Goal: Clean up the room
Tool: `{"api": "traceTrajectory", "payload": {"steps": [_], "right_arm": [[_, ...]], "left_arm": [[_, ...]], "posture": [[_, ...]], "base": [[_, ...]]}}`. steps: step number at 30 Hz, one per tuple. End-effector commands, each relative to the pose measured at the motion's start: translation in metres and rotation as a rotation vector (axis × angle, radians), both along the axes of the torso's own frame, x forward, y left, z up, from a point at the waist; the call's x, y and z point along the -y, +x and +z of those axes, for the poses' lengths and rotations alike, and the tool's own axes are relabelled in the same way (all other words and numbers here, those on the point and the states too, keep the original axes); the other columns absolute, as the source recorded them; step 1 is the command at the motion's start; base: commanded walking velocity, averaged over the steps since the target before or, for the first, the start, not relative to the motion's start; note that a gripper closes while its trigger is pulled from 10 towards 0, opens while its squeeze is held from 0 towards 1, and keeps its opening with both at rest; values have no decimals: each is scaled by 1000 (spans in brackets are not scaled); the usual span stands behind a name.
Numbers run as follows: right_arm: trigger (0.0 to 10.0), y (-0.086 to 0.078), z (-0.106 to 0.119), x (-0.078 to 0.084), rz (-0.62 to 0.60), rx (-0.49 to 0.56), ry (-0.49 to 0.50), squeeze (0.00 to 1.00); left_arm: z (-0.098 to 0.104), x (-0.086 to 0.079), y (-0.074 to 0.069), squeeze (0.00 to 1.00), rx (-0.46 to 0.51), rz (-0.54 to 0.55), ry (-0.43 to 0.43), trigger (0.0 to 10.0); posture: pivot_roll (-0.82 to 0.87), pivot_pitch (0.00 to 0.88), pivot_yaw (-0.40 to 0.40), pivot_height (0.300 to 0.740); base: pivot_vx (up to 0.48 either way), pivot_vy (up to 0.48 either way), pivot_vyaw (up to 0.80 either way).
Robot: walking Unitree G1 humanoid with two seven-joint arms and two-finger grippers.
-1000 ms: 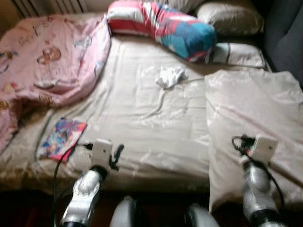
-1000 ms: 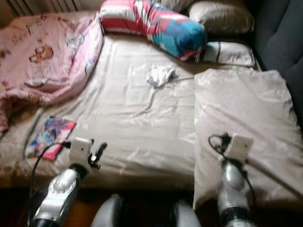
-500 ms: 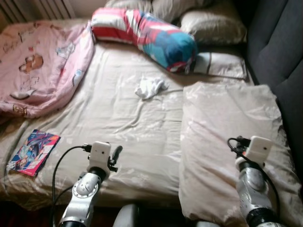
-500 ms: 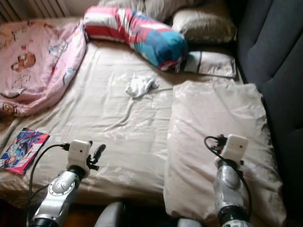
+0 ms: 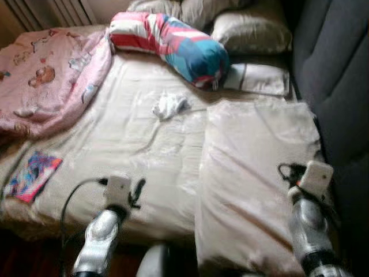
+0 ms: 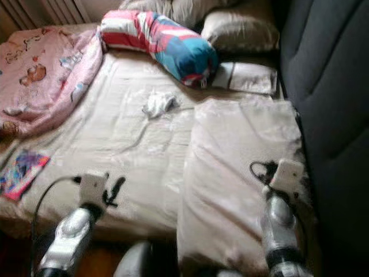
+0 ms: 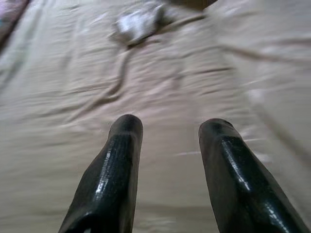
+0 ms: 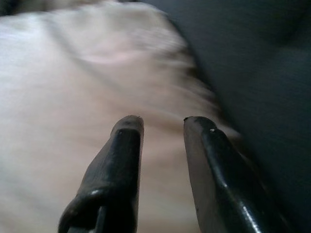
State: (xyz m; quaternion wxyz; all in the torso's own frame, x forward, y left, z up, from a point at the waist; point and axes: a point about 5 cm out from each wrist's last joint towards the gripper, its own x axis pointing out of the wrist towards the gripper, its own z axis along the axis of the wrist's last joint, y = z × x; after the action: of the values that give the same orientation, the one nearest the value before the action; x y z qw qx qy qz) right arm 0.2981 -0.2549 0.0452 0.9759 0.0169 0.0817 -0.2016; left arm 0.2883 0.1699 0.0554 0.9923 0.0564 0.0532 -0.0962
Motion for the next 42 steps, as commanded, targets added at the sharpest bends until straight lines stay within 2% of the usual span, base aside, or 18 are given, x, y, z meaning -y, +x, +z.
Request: {"api": "traceTrajectory", "payload": {"steps": [1, 10, 14, 18, 20, 22, 23, 24, 26, 28, 29, 30, 34, 35, 36, 40, 41, 42], "right_arm": [[10000, -2, -10, -8, 15, -65, 8, 0], [10000, -5, -16, -5, -14, -110, 20, 0], [10000, -8, -23, -3, -33, -182, 24, 0], [10000, -10, -25, -4, -19, -191, 17, 0], [10000, -14, -25, -5, -17, -173, -14, 0], [10000, -16, -19, -5, -35, -85, 1, 0], [10000, -20, -11, -4, -76, 10, -14, 0], [10000, -24, -8, -4, -86, 48, -28, 0], [10000, -28, -6, -5, -91, 78, -42, 0], [10000, -38, -2, -8, -102, 119, -84, 0], [10000, -47, -2, -11, -109, 131, -93, 0], [10000, -62, -3, -17, -116, 138, -105, 0], [10000, -89, -9, -25, -111, 104, -96, 0], [10000, -100, -17, -27, -83, 59, -102, 204], [10000, -104, -19, -27, -73, 42, -108, 1000], [10000, -109, -18, -21, -76, 24, -107, 1000], [10000, -105, -15, -20, -62, 27, -109, 941], [10000, -98, -13, -19, -36, 30, -109, 412]], "left_arm": [[-4, -11, -3, 0, -24, 18, 20, 10000], [-6, -9, -5, 0, -47, 0, 11, 10000], [-7, -9, -2, 0, -77, 3, -65, 10000], [-7, -12, 0, 0, -86, 8, -86, 10000], [-8, -13, -1, 0, -90, 4, -81, 10000], [-9, -15, -2, 0, -97, 4, -78, 10000], [-10, -15, -3, 0, -102, 4, -74, 10000], [-11, -16, -4, 0, -105, 4, -74, 10000], [-12, -17, -5, 0, -108, 4, -75, 10000], [-13, -17, -6, 0, -113, 6, -76, 10000], [-14, -17, -7, 0, -115, 7, -77, 10000], [-16, -18, -8, 0, -121, 8, -76, 10000], [-18, -17, -9, 0, -130, 7, -77, 10000], [-20, -15, -9, 0, -133, 6, -77, 10000], [-20, -15, -9, 0, -135, 5, -77, 10000], [-21, -14, -8, 0, -139, 4, -77, 10000], [-21, -14, -8, 0, -140, 4, -77, 10000], [-22, -13, -9, 0, -142, 5, -77, 10000]], "posture": [[-38, 202, 97, 662], [-34, 207, 97, 662], [-34, 213, 96, 662], [-37, 216, 98, 662], [-37, 217, 98, 662], [-40, 221, 100, 662], [-40, 222, 97, 662], [-40, 222, 97, 662], [-43, 222, 94, 662], [-43, 222, 94, 662], [-51, 225, 89, 662], [-57, 226, 87, 662], [-57, 226, 87, 662], [-72, 228, 80, 662], [-72, 228, 79, 662], [-76, 228, 77, 662], [-76, 228, 77, 662], [-78, 225, 74, 662]], "base": [[0, 0, 0], [0, 0, 0], [0, 0, 0], [0, 0, 0], [0, 0, 0], [0, 0, 0], [0, 0, 0], [0, 0, 0], [0, 0, 0], [0, 0, 0], [0, 0, 0], [0, 0, 0], [0, 0, 0], [0, 0, 0], [0, 0, 0], [0, 0, 0], [0, 0, 0], [0, 0, 0]]}}
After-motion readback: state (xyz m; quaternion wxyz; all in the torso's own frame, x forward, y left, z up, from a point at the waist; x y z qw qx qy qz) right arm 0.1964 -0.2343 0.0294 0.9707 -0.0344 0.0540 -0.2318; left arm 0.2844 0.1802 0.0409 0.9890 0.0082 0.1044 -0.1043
